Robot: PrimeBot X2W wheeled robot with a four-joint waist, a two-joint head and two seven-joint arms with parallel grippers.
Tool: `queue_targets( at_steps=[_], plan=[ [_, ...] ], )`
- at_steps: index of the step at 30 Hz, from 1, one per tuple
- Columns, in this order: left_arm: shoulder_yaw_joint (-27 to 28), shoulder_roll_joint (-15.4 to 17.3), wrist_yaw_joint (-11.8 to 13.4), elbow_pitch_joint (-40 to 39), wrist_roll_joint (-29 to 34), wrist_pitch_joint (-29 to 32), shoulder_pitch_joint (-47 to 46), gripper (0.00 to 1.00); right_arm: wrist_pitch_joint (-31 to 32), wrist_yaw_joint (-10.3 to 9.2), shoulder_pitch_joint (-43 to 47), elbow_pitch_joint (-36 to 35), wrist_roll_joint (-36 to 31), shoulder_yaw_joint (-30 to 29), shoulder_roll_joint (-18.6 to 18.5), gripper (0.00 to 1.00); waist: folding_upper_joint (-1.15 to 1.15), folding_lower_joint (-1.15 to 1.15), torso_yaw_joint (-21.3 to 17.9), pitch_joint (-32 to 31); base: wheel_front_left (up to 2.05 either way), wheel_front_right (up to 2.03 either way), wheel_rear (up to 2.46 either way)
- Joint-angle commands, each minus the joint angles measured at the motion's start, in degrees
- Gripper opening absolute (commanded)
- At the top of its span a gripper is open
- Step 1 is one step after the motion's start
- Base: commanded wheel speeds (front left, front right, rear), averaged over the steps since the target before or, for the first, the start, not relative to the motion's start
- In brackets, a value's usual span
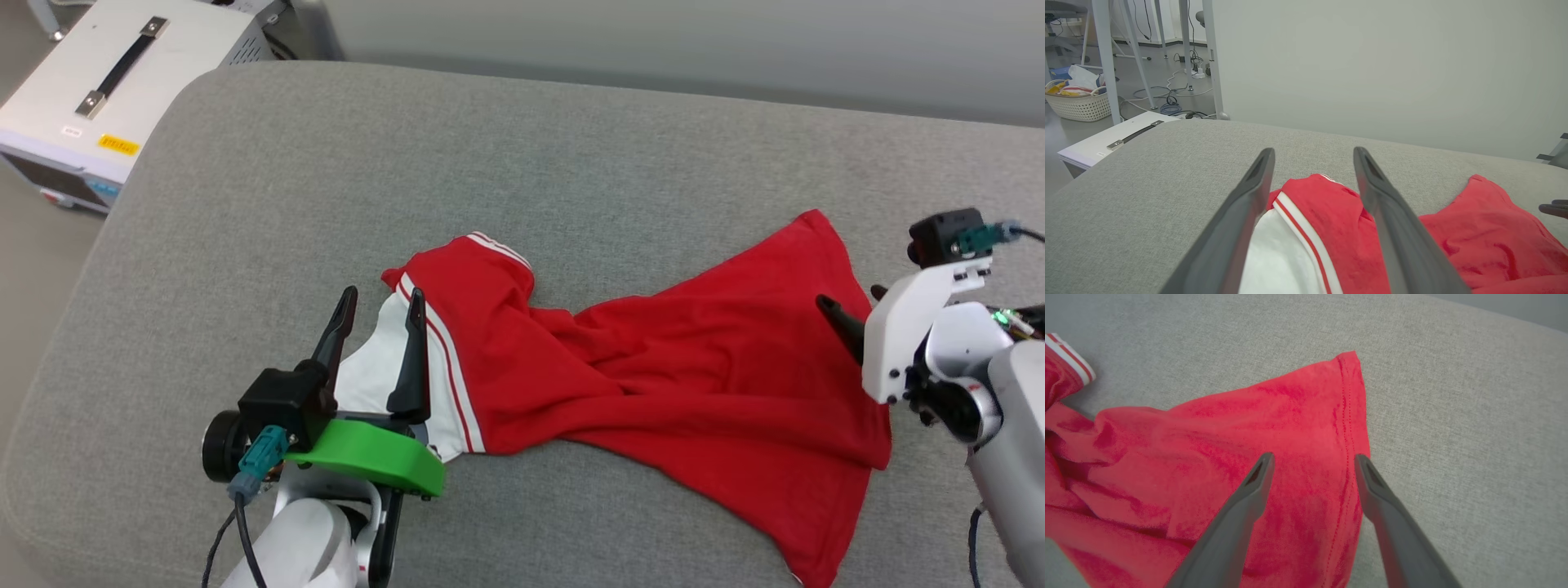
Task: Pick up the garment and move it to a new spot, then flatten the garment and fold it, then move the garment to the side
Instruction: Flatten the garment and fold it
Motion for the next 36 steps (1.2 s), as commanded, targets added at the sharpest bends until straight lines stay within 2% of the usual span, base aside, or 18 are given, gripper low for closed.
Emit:
queue_targets(
  at_steps=[1, 9, 13, 17, 18, 19, 20, 26, 30, 36],
  plan=[
    [0.4, -0.8, -0.7, 0.4, 0.9, -0.3, -1.2, 1.0, 1.2, -0.03, -2.7, 1.9, 0.5, 0.6, -0.8, 1.0, 0.0, 0.0, 2.9, 2.9, 0.0, 0.0, 0.0],
    [2.1, -5.1, -4.2, 2.2, 2.9, -0.3, -2.9, 1.0, 5.9, -0.03, -12.7, 14.8, 0.2, 3.6, -3.7, 1.0, 0.0, 0.0, 6.3, 6.6, 0.0, 0.0, 0.0],
    [3.7, -6.8, -5.7, 3.2, 4.0, -0.3, -2.8, 1.0, 10.2, -0.03, -13.4, 19.8, 1.3, 6.1, -3.4, 1.0, 0.0, 0.0, 6.7, 7.4, 0.0, 0.0, 0.0],
    [5.2, -8.1, -7.0, 4.2, 5.1, -0.3, -2.4, 1.0, 17.2, -0.03, -12.3, 24.5, 4.5, 6.6, -1.9, 1.0, 0.0, 0.0, 6.7, 7.3, 0.0, 0.0, 0.0],
    [5.6, -8.5, -7.3, 4.5, 5.3, -0.3, -2.2, 1.0, 18.4, -0.03, -12.1, 25.0, 5.1, 6.6, -1.6, 0.53, 0.0, 0.0, 6.6, 7.1, 0.0, 0.0, 0.0],
    [5.9, -8.7, -7.6, 4.8, 5.4, -0.3, -2.1, 1.0, 19.2, -0.03, -12.0, 25.1, 5.5, 6.9, -1.5, 0.34, 0.0, 0.0, 6.5, 7.0, 0.0, 0.0, 0.0],
    [6.2, -8.8, -7.9, 5.1, 5.7, -0.3, -2.0, 1.0, 19.6, -0.03, -11.9, 24.9, 6.1, 7.0, -1.3, 0.0, 0.0, 0.0, 6.3, 6.7, 0.0, 0.0, 0.0],
    [7.3, -9.1, -8.8, 7.0, 6.9, -0.3, -1.1, 1.0, 15.9, -0.03, -11.8, 22.3, 7.9, 5.7, -3.2, 0.0, 0.0, 0.0, 4.8, 4.3, 0.0, 0.0, 0.0],
    [8.0, -8.5, -8.8, 7.4, 7.4, -0.3, 0.1, 1.0, 10.9, -0.03, -10.3, 19.8, 9.7, 1.7, -5.2, 0.0, 0.0, 0.0, 2.8, 1.9, 0.0, 0.0, 0.0],
    [8.7, -7.0, -8.2, 7.3, 7.6, 0.0, 2.3, 1.0, 6.1, -0.03, -1.3, 15.0, 10.5, -5.7, -7.9, 0.0, 0.0, 0.0, -1.3, -1.5, 0.0, 0.0, 0.0]
  ],
)
